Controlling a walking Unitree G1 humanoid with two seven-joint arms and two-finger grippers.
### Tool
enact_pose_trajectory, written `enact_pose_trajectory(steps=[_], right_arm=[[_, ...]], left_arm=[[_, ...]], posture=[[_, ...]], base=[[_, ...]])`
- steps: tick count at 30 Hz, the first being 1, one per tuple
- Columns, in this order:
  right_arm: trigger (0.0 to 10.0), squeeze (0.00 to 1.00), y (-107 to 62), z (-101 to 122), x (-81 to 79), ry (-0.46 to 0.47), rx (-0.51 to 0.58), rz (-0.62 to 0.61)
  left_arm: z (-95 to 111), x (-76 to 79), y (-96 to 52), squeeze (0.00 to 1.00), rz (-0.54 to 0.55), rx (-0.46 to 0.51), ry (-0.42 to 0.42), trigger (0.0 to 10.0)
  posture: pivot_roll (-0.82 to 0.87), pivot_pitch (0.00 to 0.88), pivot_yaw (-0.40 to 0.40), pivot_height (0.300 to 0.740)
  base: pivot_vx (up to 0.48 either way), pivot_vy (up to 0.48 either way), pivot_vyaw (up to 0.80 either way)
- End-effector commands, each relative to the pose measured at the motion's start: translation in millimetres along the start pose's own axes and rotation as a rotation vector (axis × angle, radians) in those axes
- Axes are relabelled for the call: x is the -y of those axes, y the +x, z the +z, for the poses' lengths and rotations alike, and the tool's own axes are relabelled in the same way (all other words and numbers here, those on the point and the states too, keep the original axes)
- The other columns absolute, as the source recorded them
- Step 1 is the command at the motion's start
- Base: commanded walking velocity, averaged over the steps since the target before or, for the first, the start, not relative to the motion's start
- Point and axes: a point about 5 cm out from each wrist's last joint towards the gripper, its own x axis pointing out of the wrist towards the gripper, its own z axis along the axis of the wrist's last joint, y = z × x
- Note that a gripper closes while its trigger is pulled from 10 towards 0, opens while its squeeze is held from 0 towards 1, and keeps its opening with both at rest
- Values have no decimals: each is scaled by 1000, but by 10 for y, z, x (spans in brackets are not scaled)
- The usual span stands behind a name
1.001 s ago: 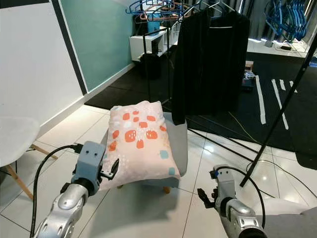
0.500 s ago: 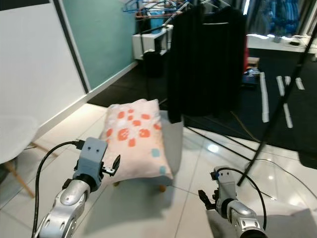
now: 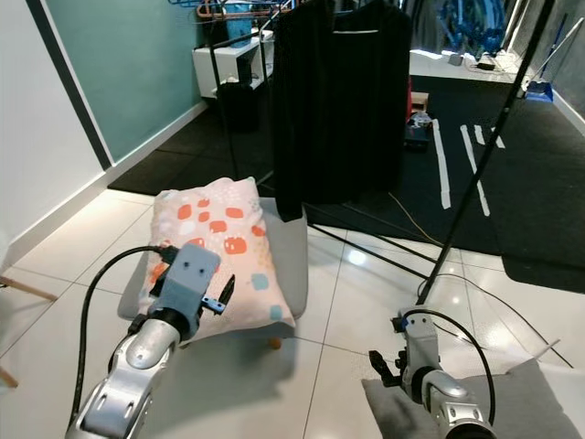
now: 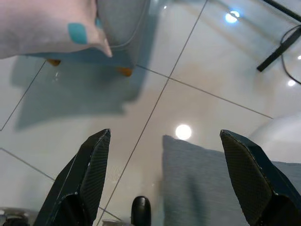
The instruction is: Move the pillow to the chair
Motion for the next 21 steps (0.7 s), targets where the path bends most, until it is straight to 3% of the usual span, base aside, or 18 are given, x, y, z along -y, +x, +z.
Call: enact_pose_trajectory(steps=[1, 3, 6, 9, 11, 13, 16, 21], right_arm=[[10000, 0, -6, -52, -13, 14, -10, -2], [10000, 0, 10, -29, -27, 17, -9, 1], [10000, 0, 10, -29, -27, 17, -9, 1], [10000, 0, 27, 7, -35, 21, -1, -2], [10000, 0, 27, 7, -35, 21, -1, -2], [10000, 0, 34, 16, -40, 29, 4, -7], [10000, 0, 47, 47, -55, 40, 18, -6], [10000, 0, 55, 44, -78, 41, 21, -3]], left_arm=[[65, 58, 0, 0, -44, 32, 76, 10000], [159, 179, 37, 0, -104, 79, 263, 10000], [159, 179, 37, 0, -104, 79, 263, 10000], [200, 291, 40, 0, -155, 117, 362, 10000], [200, 291, 40, 0, -155, 117, 362, 10000], [219, 365, 32, 0, -191, 129, 387, 10000], [265, 571, 17, 0, -329, 154, 461, 10000], [270, 654, 16, 0, -398, 150, 500, 10000]], posture=[[-136, 74, -19, 740], [-129, 66, -22, 740], [-129, 66, -22, 740], [-124, 62, -18, 740], [-124, 62, -18, 740], [-121, 62, -7, 740], [-116, 53, 1, 740], [-118, 54, 3, 740]], base=[[0, 0, 0], [0, 0, 0], [0, 0, 0], [0, 0, 0], [0, 0, 0], [0, 0, 0], [0, 0, 0], [0, 0, 0]])
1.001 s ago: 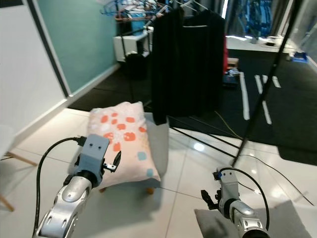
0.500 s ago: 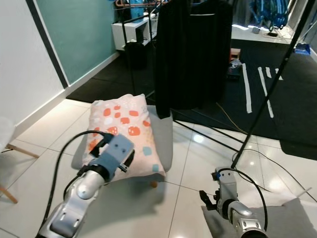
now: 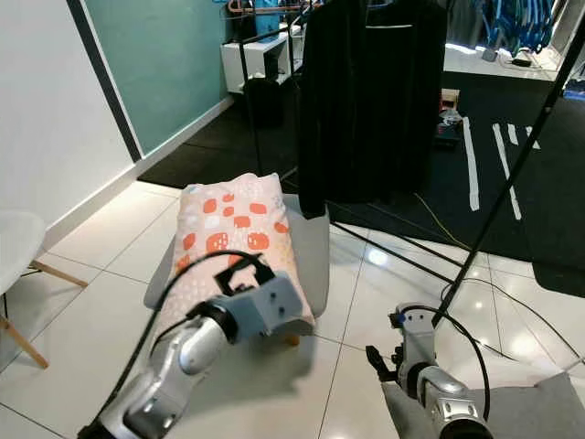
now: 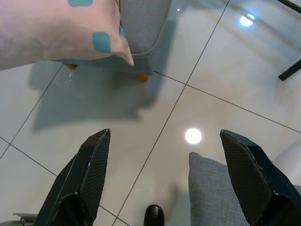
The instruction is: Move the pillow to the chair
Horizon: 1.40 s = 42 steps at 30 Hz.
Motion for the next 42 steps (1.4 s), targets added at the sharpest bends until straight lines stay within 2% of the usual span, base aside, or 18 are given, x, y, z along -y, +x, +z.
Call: enact_pose_trajectory(steps=[1, 4, 6, 8, 25, 42], right_arm=[[10000, 0, 13, -13, -35, 15, 3, 2], [10000, 0, 14, -13, -40, 14, 5, 4], [10000, 0, 4, -18, -25, 13, 6, 1], [10000, 0, -4, -22, -8, 12, 5, -2], [10000, 0, -25, -27, 31, 15, 11, -16], [10000, 0, -12, -21, 28, 57, 28, -37]], left_arm=[[-72, 38, 8, 0, -62, -40, -5, 10000], [-96, 44, 6, 0, -79, -54, -43, 10000], [-130, 68, 1, 0, -113, -74, -127, 10000], [-132, 74, -3, 0, -120, -76, -140, 10000], [-105, 67, -39, 0, -142, -76, -119, 10000], [-203, 28, -82, 0, -153, -91, -115, 10000]], posture=[[-123, 53, 3, 740], [-126, 57, 4, 740], [-131, 60, 4, 740], [-133, 62, 5, 740], [-146, 71, 17, 740], [-155, 42, 35, 740]], base=[[0, 0, 0], [0, 0, 0], [0, 0, 0], [0, 0, 0], [0, 0, 0], [0, 0, 0]])
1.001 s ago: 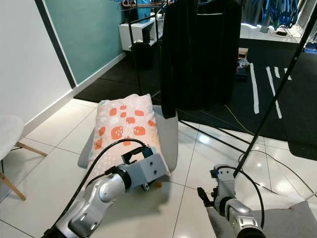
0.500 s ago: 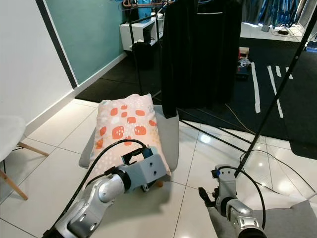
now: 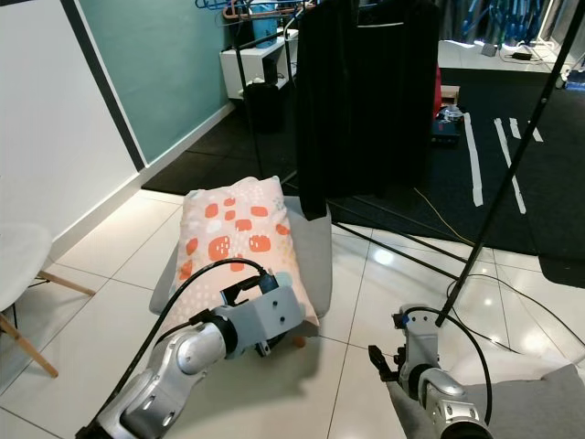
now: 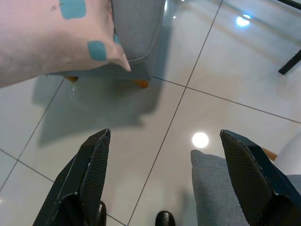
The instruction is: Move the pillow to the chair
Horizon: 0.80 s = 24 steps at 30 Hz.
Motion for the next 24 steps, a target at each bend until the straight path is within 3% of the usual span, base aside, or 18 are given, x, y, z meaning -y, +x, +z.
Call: enact_pose_trajectory(steps=[1, 10, 24], right_arm=[[10000, 0, 7, -15, -17, 13, 5, -3], [10000, 0, -42, -40, 68, 32, 13, -29], [10000, 0, -27, -34, 47, 35, 17, -29]], left_arm=[[-64, -3, -30, 0, -15, -14, 0, 10000], [-64, 24, -56, 0, -21, -13, -7, 10000], [-75, 43, -70, 0, -22, -13, -5, 10000]], posture=[[-155, 42, 35, 740], [-169, 52, 53, 740], [-160, 29, 62, 740]], base=[[0, 0, 0], [0, 0, 0], [0, 0, 0]])
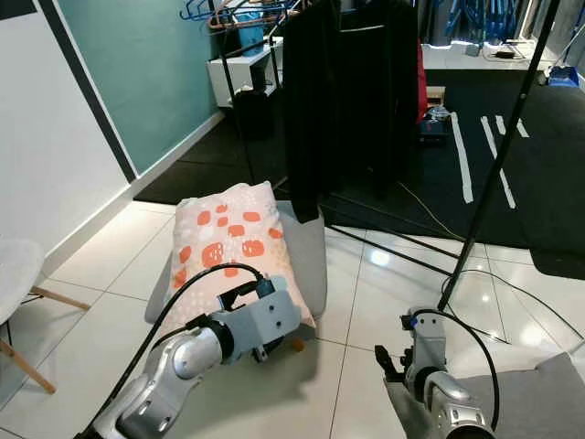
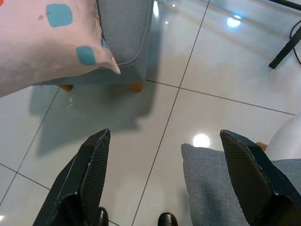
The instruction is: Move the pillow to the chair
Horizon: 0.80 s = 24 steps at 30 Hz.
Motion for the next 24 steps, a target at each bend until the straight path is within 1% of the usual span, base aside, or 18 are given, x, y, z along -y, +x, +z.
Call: enact_pose_trajectory(steps=[1, 7, 13, 24], right_arm=[[10000, 0, 11, 2, -24, 20, 13, 1], [10000, 0, 9, -13, -31, 26, 13, -1], [10000, 0, 21, -23, -69, 28, 13, 10], [10000, 0, 14, 21, -33, 31, 23, 12]], left_arm=[[-22, -2, -36, 0, -5, 0, 6, 10000], [-23, -13, -40, 0, -3, 1, 5, 10000], [-33, -19, -41, 0, -5, -1, 3, 10000], [-15, -6, -24, 0, -8, 0, -1, 10000]], posture=[[-160, 29, 62, 740], [-159, 29, 65, 740], [-167, 24, 68, 740], [-159, 26, 50, 740]], base=[[0, 0, 0], [0, 0, 0], [0, 0, 0], [0, 0, 0]])
